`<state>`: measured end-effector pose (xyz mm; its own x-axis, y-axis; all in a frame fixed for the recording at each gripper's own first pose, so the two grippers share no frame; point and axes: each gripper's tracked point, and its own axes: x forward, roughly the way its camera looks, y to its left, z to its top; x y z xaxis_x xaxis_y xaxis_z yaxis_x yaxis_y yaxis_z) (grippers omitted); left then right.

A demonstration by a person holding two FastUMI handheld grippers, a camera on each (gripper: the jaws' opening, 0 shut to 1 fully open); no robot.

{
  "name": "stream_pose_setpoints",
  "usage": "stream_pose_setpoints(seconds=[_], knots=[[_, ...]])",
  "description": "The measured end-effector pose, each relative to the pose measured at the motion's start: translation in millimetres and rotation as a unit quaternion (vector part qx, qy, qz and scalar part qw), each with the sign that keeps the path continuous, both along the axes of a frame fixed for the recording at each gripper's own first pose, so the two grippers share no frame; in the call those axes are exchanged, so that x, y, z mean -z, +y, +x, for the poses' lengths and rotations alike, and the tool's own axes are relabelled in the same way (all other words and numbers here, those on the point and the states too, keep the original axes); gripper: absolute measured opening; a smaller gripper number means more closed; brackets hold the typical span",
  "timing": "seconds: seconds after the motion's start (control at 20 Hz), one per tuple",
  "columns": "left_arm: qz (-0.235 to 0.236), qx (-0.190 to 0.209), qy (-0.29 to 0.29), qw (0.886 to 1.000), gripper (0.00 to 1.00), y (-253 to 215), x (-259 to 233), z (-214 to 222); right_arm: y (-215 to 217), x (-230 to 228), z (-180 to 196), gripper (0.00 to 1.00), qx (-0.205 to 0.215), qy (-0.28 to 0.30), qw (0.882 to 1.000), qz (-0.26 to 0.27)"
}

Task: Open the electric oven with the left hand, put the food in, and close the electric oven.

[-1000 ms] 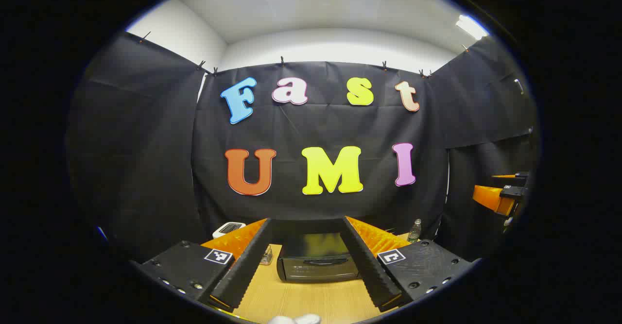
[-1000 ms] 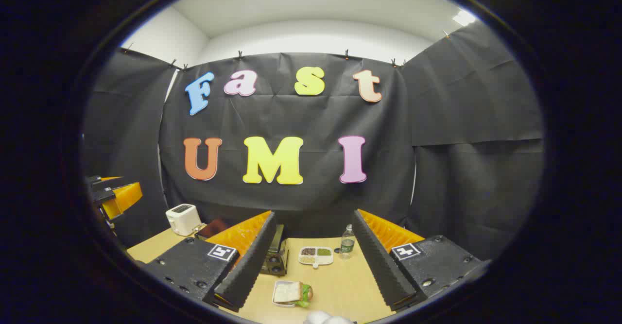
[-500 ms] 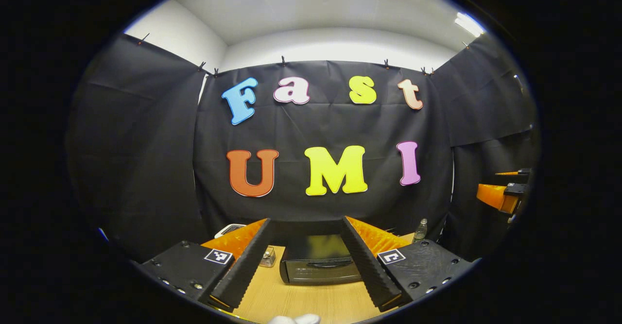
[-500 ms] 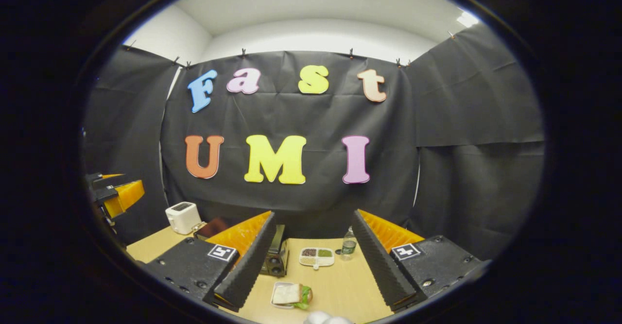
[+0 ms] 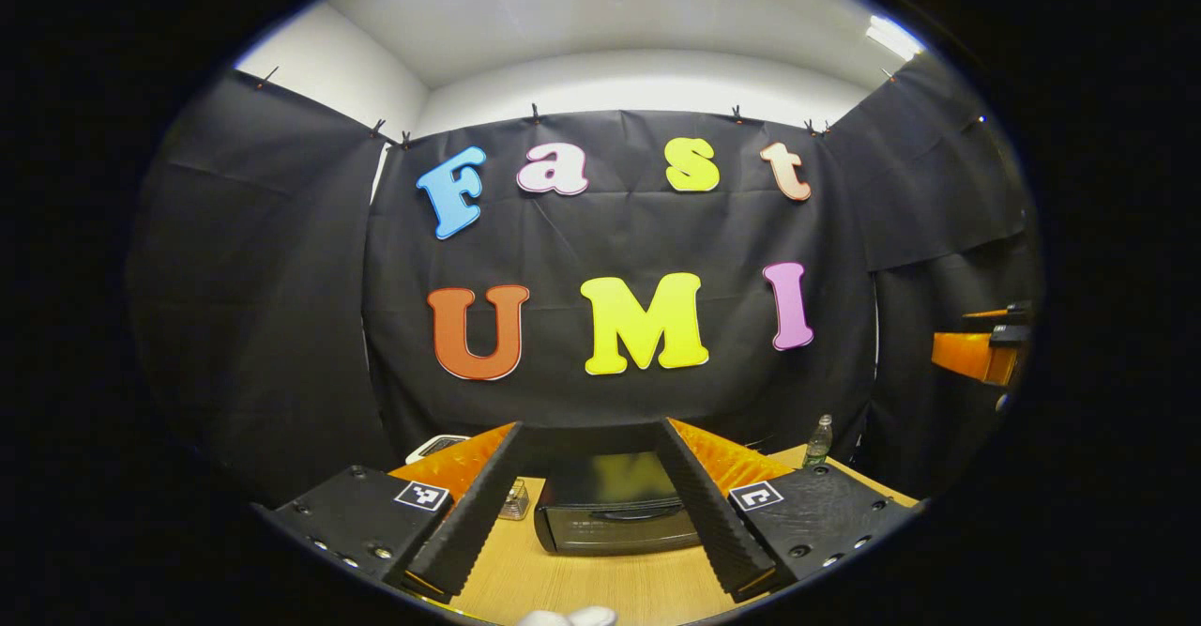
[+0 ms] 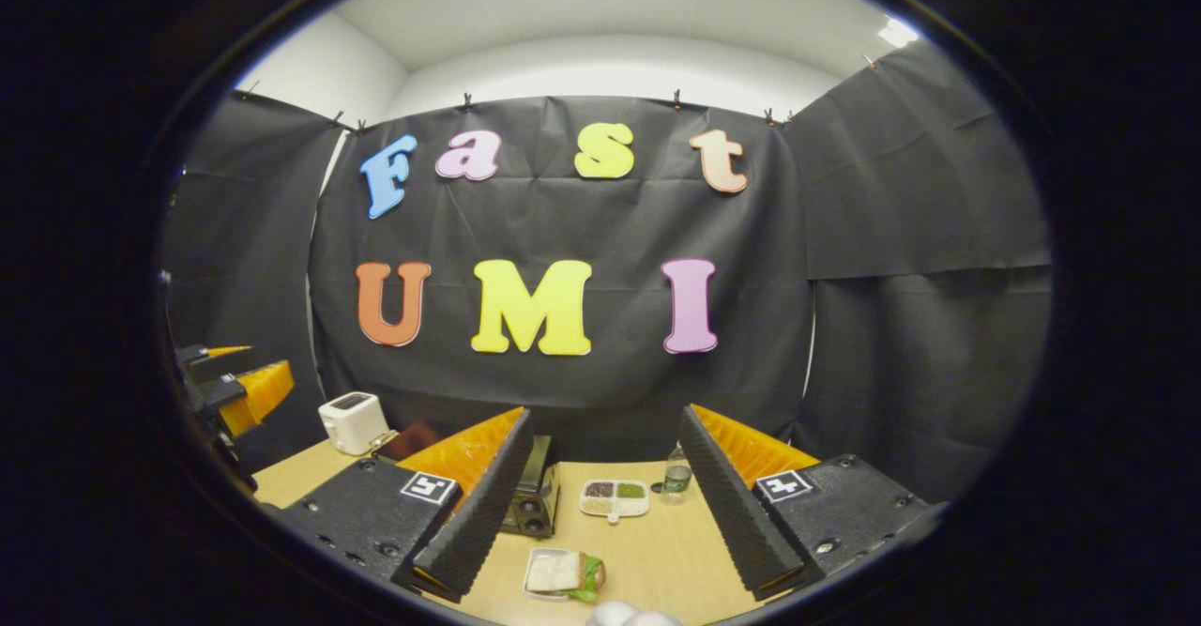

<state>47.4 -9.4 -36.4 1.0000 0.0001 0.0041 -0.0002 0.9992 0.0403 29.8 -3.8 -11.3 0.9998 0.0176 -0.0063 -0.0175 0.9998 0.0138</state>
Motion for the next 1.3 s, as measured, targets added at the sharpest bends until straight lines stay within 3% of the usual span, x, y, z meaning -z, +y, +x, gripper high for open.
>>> stream_pose_setpoints(seconds=[0.45,0.95,1.0,1.05,1.3], knots=[[-0.022,0.031,0.055,0.998,0.93,-35.5,99.6,65.4,-38.8,14.2,-2.5,0.97,0.03,0.011,0.999,0.004],[-0.028,0.021,0.148,0.988,0.94,-48.7,218.1,142.7,-57.3,32.5,-3.3,0.97,0.066,0.053,0.996,-0.035],[-0.026,0.022,0.154,0.987,0.84,-50.7,225.6,146.1,-54.9,33.2,-2.5,0.97,0.063,0.055,0.996,-0.032],[-0.022,0.022,0.159,0.987,0.94,-50.4,231.0,149.5,-51.1,31.4,-0.5,0.98,0.062,0.055,0.996,-0.031],[-0.011,0.023,0.173,0.985,0.97,-49.9,245.6,155.0,-36.3,22.7,4.3,0.98,0.047,0.047,0.997,-0.043]])
